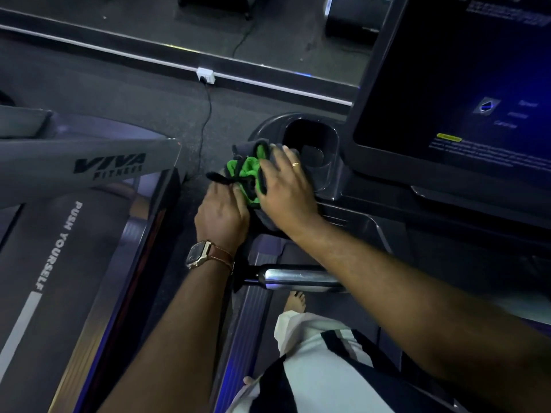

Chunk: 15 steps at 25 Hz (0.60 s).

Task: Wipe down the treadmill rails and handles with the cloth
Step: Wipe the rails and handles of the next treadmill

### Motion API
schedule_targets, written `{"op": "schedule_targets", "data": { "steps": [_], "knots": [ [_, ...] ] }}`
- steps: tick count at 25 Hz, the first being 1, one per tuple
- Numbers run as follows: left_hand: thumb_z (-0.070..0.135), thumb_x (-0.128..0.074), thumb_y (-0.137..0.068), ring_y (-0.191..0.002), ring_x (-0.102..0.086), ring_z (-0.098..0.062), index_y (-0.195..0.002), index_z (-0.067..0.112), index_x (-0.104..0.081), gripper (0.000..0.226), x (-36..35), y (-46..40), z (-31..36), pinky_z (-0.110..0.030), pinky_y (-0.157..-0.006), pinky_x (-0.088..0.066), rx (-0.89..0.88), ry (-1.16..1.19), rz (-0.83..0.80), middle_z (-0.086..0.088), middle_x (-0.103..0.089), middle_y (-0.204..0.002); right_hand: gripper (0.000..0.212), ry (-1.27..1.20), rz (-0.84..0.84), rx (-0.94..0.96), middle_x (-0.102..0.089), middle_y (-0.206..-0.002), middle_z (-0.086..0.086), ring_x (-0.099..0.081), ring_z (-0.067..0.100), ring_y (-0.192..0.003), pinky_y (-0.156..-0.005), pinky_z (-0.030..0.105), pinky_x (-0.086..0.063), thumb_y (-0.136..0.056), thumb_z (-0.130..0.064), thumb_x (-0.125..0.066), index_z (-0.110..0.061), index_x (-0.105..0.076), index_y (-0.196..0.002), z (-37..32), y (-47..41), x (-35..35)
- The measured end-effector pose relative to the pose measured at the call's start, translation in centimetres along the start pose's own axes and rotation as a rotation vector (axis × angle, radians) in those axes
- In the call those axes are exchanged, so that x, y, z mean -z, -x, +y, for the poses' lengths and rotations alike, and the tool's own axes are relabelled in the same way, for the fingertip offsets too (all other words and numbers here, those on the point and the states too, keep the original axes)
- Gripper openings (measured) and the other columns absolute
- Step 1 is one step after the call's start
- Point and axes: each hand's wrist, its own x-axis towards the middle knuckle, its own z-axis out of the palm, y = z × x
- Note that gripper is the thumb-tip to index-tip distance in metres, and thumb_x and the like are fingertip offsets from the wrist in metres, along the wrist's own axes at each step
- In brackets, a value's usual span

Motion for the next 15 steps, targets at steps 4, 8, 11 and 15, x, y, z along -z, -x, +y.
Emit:
{"op": "schedule_targets", "data": {
  "steps": [4,8,11,15],
  "knots": [
    [0.040,-0.030,-0.099,-0.088,-0.060,-0.045,-0.092,-0.004,-0.062,0.054,-0.8,-0.8,-1.3,-0.044,-0.069,-0.042,-0.059,0.065,-0.101,-0.029,-0.065,-0.095,0.049,0.032,-0.103,-0.020,-0.049,-0.140,0.030,-0.043,0.048,-0.132,-0.110,0.055,-0.037,-0.087,-0.019,-0.064,-0.006,-0.057,-0.133,-1.4,0.0,0.2],
    [0.058,-0.032,-0.092,-0.124,-0.052,-0.029,-0.136,0.005,-0.049,0.071,-0.8,-0.3,-1.2,-0.038,-0.098,-0.044,-0.086,0.118,-0.195,-0.014,-0.055,-0.137,0.039,0.338,-0.168,0.138,-0.063,-0.118,0.028,-0.059,0.041,-0.113,-0.104,0.054,-0.044,-0.089,-0.014,-0.055,-0.001,-0.060,-0.125,4.3,3.7,4.4],
    [0.065,-0.025,-0.093,-0.124,-0.052,-0.030,-0.139,0.006,-0.045,0.078,-0.8,-0.3,-1.1,-0.041,-0.098,-0.045,-0.070,0.132,-0.174,-0.013,-0.055,-0.136,0.036,0.422,-0.247,-0.064,-0.063,-0.108,0.030,-0.061,0.044,-0.100,-0.099,0.058,-0.043,-0.088,-0.012,-0.042,0.001,-0.063,-0.114,-0.2,2.9,3.9],
    [0.062,-0.022,-0.095,-0.120,-0.054,-0.031,-0.135,0.009,-0.047,0.072,-1.1,-0.1,-1.4,-0.043,-0.094,-0.047,-0.076,0.129,-0.153,-0.012,-0.057,-0.133,0.041,0.461,-0.297,0.136,-0.064,-0.086,0.023,-0.061,0.036,-0.077,-0.077,0.050,-0.048,-0.084,-0.009,-0.028,0.001,-0.065,-0.098,0.9,3.3,5.5]
  ]
}}
